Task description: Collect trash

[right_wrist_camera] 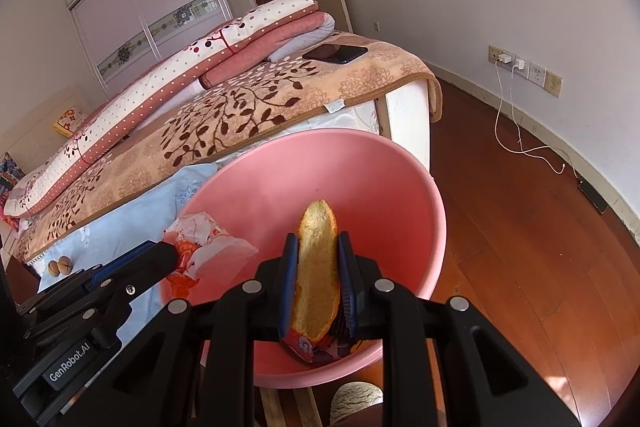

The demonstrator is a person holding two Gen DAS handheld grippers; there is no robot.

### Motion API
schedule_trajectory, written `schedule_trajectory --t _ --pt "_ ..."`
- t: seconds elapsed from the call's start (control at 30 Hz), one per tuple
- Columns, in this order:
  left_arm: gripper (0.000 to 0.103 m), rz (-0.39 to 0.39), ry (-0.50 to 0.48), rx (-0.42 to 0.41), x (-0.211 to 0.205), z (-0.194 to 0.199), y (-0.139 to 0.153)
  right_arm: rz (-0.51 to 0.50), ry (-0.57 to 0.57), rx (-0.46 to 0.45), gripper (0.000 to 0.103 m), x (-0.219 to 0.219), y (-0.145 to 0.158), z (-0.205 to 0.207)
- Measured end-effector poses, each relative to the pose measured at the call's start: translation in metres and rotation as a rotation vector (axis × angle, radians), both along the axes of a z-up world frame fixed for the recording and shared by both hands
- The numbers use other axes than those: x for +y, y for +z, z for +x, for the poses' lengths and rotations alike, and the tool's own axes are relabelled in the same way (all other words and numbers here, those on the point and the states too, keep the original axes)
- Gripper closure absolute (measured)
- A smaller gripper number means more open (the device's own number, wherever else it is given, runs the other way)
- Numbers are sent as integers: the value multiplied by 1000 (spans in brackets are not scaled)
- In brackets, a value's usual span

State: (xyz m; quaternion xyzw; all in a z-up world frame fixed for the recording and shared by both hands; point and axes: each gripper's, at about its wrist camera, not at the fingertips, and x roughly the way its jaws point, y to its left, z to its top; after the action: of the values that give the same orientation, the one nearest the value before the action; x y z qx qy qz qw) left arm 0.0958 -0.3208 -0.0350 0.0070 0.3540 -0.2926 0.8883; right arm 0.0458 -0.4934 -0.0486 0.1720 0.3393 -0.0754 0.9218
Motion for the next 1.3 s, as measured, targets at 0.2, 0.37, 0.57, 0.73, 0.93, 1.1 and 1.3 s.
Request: schedule_trajectory --t 0.2,0.37,0.57,0.73,0.93,1.1,1.3 --pt "69 -14 -4 0 2 -2 3 -3 -4 2 74 -1 0 -1" --pt "68 -22 3 1 5 -5 6 -12 -3 -12 69 1 5 -4" --pt "69 -2 33 -47 12 -12 14 -46 7 -27 64 12 11 -16" --pt "69 -11 37 -74 21 -24 22 -101 1 -49 58 28 19 -33" --pt "68 -15 67 -119 37 -40 34 -167 -3 -80 50 51 31 -57" --pt "68 -20 86 -156 52 -55 45 -199 -10 -123 42 71 39 -79" --pt "69 -33 91 -201 66 -76 57 -209 -22 -137 39 86 45 -98"
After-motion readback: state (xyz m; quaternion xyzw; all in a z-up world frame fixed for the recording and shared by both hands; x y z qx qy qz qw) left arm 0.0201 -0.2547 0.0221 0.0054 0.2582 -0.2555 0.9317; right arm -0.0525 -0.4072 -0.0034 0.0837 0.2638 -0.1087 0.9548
